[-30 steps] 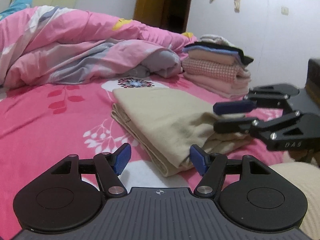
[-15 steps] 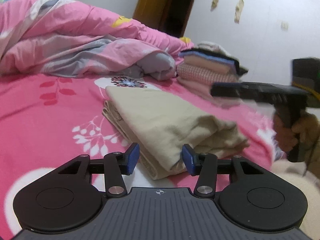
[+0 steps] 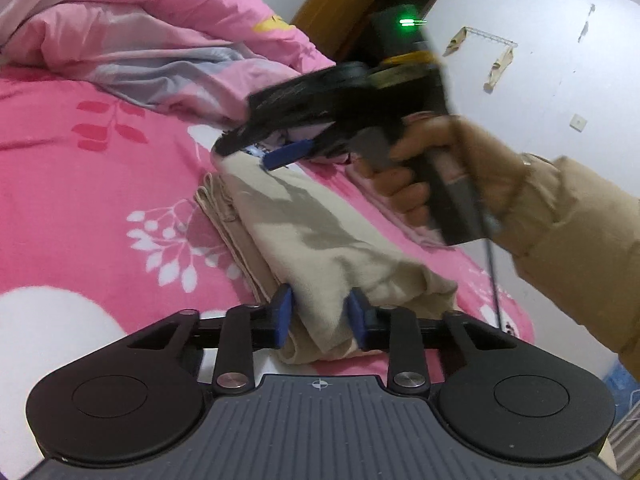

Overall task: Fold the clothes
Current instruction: 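Grasp the folded trouser corner with the left tool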

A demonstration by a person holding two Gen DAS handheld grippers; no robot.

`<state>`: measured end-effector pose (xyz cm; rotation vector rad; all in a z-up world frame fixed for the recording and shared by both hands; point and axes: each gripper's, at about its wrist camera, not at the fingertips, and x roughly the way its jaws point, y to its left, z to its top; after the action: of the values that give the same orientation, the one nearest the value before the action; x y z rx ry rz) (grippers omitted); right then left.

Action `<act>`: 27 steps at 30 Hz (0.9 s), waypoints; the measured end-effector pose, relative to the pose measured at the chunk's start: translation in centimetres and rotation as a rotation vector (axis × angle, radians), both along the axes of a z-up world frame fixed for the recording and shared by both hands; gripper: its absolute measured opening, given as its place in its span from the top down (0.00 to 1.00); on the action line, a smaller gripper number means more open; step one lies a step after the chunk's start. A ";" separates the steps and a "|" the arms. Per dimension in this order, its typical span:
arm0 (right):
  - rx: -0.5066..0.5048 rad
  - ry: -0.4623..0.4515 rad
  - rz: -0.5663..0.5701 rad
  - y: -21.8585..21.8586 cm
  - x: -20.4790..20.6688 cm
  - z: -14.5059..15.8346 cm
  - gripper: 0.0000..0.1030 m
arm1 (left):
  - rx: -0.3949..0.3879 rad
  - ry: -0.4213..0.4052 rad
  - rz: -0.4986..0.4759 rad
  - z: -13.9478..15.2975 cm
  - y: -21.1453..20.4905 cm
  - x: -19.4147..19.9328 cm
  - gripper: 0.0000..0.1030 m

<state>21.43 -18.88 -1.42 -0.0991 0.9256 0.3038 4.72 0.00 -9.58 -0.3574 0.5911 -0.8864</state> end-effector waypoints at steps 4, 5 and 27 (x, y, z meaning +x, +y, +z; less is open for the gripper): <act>-0.070 -0.008 0.084 1.3 -0.2 -0.9 0.80 | -0.009 -0.019 -0.016 0.1 0.0 0.0 0.84; -0.072 -0.022 0.100 1.6 -0.6 -0.7 0.90 | -0.012 -0.025 -0.023 0.1 0.0 0.0 0.85; 0.227 -0.266 0.122 -3.4 -8.0 3.9 1.00 | -0.045 0.012 -0.105 -0.6 0.6 -0.9 0.89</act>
<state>13.39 -22.25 2.44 0.0133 0.6175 0.4939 3.78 0.62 -10.21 -0.3752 0.6056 -1.0001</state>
